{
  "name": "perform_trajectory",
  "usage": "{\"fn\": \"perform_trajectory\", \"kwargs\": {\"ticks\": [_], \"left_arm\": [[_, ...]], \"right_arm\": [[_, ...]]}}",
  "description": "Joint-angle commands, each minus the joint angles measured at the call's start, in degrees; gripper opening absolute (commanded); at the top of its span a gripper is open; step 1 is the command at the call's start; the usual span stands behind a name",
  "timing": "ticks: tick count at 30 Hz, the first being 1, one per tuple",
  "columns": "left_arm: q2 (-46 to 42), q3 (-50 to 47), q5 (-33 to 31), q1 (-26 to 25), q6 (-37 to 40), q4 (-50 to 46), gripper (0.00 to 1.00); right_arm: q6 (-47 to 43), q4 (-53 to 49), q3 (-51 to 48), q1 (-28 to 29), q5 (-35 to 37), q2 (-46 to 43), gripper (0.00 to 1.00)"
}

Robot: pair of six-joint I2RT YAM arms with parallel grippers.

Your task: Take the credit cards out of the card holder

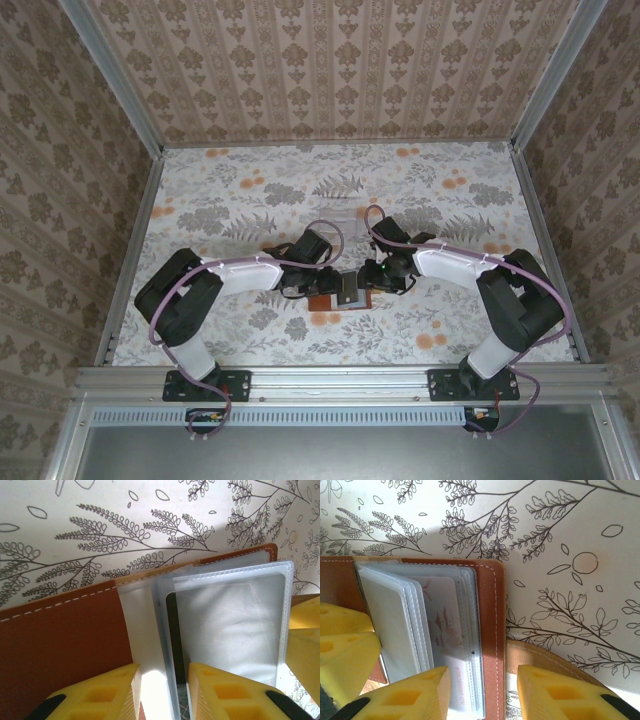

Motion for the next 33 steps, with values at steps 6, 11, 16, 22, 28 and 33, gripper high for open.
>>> {"fn": "perform_trajectory", "kwargs": {"ticks": [6, 11, 16, 22, 28, 33], "left_arm": [[-0.31, 0.99, 0.19, -0.32, 1.47, -1.66, 0.31], [-0.22, 1.24, 0.30, -0.33, 1.52, -1.73, 0.30], [-0.14, 1.23, 0.25, -0.30, 1.51, -1.74, 0.30], [-0.21, 1.15, 0.25, -0.32, 1.43, -1.66, 0.30], [-0.94, 0.86, -0.46, -0.33, 1.38, -1.97, 0.30], [-1.58, 0.17, -1.16, -0.29, 1.45, -1.80, 0.29]], "right_arm": [[0.43, -3.82, 1.42, 0.33, 7.22, -2.93, 0.52], [1.15, -0.39, 0.42, 0.42, 4.23, -4.29, 0.45], [1.77, 3.91, 0.07, 0.42, -3.00, -1.38, 0.44], [0.91, 4.35, 0.46, 0.60, -3.62, 2.27, 0.44], [0.80, 3.80, 0.10, 0.62, -2.45, 3.69, 0.35], [0.37, 2.84, 0.18, 0.60, -1.76, 3.97, 0.30]]}}
